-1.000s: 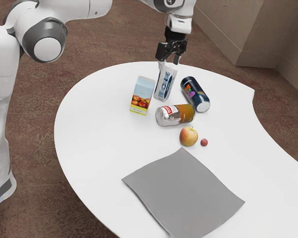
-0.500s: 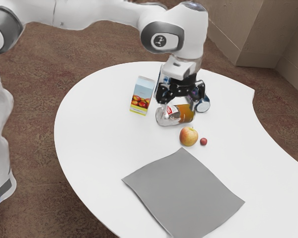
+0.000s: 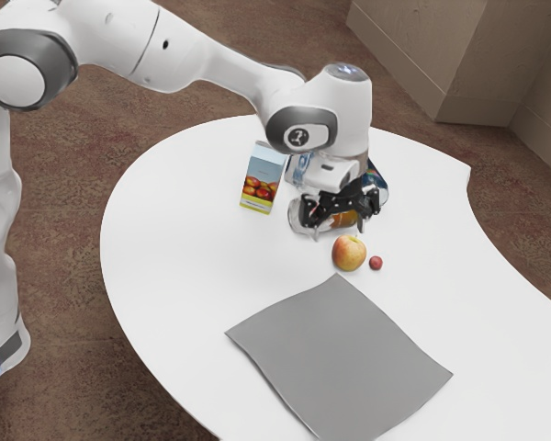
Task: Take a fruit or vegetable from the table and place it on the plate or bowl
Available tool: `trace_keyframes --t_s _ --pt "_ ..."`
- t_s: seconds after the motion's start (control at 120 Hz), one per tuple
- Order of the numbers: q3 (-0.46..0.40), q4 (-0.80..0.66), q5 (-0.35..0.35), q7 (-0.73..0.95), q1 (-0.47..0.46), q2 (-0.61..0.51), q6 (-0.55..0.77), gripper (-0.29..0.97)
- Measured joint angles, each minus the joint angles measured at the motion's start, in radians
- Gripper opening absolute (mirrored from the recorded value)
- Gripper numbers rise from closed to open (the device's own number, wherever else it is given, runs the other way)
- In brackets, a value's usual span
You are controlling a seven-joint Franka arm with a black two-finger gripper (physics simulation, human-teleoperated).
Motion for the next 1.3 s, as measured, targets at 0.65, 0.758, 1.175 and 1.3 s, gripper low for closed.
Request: trace_keyframes --t_s 0.65,0.758,1.175,1.3 --pt "0.011 0.091 -0.003 0.017 -0.002 0.152 0.070 0.68" --pt "0.012 0.109 -0.003 0.019 0.005 0.175 0.071 0.68" --pt "0.011 0.128 -0.004 0.024 0.047 0.212 0.073 0.68" --pt "0.011 0.130 -0.004 0.024 0.047 0.213 0.073 0.68"
